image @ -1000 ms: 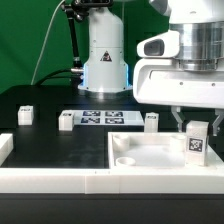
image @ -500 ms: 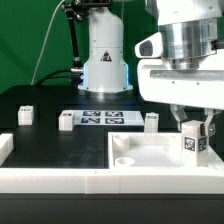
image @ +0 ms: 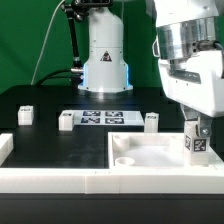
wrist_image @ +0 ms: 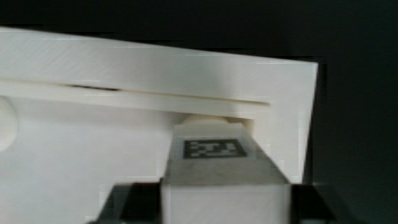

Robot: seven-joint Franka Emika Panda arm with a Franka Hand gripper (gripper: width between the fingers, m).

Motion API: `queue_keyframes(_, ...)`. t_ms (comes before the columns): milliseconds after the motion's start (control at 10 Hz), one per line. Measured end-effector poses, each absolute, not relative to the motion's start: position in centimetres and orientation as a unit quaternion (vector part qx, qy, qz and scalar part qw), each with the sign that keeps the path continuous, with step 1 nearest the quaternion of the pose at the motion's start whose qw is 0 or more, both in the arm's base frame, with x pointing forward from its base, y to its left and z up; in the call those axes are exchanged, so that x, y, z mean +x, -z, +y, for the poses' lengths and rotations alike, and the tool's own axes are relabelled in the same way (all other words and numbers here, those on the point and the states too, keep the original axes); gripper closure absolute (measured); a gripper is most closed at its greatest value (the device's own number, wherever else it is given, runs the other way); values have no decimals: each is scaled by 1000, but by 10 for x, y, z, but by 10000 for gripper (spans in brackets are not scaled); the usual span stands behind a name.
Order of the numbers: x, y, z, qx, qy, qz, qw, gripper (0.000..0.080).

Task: Assemble one leg

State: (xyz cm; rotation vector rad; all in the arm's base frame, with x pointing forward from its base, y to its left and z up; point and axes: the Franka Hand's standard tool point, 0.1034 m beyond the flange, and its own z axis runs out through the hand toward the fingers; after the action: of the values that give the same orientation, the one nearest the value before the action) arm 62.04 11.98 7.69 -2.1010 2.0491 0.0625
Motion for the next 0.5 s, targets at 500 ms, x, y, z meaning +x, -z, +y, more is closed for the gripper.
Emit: queue_keyframes(500, 623, -77, 115, -544, -28, 833, 101, 505)
